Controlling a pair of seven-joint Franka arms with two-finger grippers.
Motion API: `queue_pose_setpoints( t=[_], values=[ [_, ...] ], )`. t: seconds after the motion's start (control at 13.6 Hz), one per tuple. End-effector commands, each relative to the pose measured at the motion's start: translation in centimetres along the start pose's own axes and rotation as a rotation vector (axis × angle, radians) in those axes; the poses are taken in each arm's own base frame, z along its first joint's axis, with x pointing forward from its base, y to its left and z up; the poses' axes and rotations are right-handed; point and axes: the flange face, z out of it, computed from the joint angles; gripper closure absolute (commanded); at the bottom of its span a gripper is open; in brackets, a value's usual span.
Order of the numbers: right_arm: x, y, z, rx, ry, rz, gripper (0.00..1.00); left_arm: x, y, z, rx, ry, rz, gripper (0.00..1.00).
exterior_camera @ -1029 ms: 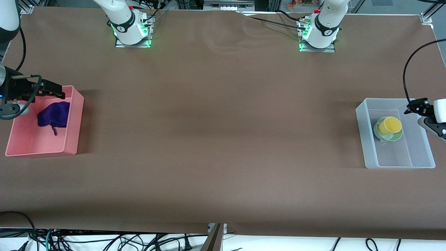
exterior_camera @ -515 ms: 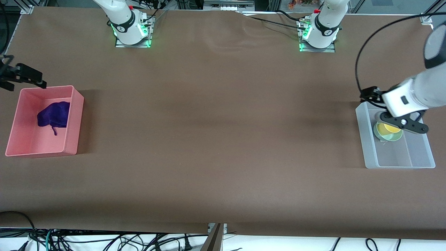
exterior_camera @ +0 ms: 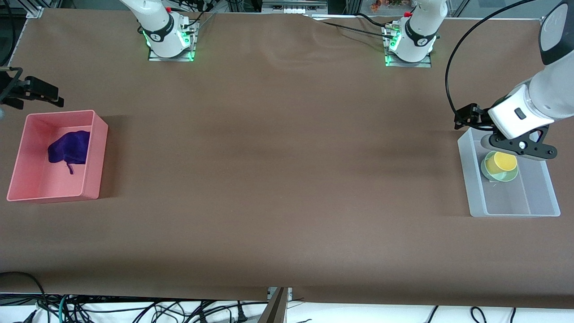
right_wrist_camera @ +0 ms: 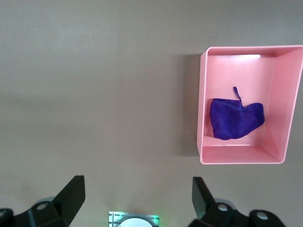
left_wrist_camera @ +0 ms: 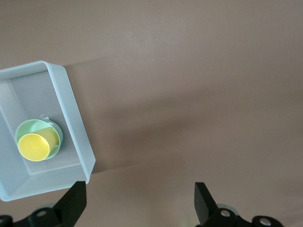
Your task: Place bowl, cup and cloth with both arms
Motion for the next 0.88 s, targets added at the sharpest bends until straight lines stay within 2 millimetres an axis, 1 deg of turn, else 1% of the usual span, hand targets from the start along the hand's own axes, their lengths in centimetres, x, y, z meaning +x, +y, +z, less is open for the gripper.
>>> queue_pose_setpoints(
  t=[0.0, 0.07, 0.15, 0.22, 0.29, 0.37, 0.81],
  values=[
    [-0.1, -0.7, 0.4, -0.011, -0.004, 0.006, 0.00, -1.4, -2.6, 0.3, 0.009, 0.029, -0.096, 0.00],
    [0.2, -0.8, 0.6, -0.011, -0.007, 0.001, 0.00, -1.8, -2.4, 0.8, 0.016, 0.066, -0.099, 0.00],
    [0.3, -0.8, 0.5, -0.015, -0.004, 0.002, 0.00, -3.0, -2.0, 1.0, 0.027, 0.146, -0.100, 0.00],
    [0.3, -0.8, 0.5, -0.026, -0.005, -0.003, 0.00, -4.4, -1.4, 2.0, 0.020, 0.198, -0.097, 0.00],
    [0.4, -0.7, 0.6, -0.036, -0.008, -0.005, 0.00, -5.4, -1.1, 2.4, 0.011, 0.214, -0.102, 0.00],
    [0.5, -0.7, 0.7, -0.042, -0.009, -0.005, 0.00, -5.6, -0.8, 2.5, 0.013, 0.211, -0.096, 0.00],
    [0.7, -0.8, 0.8, -0.048, -0.003, -0.008, 0.00, -5.4, -0.9, 2.6, 0.008, 0.209, -0.100, 0.00]
  ],
)
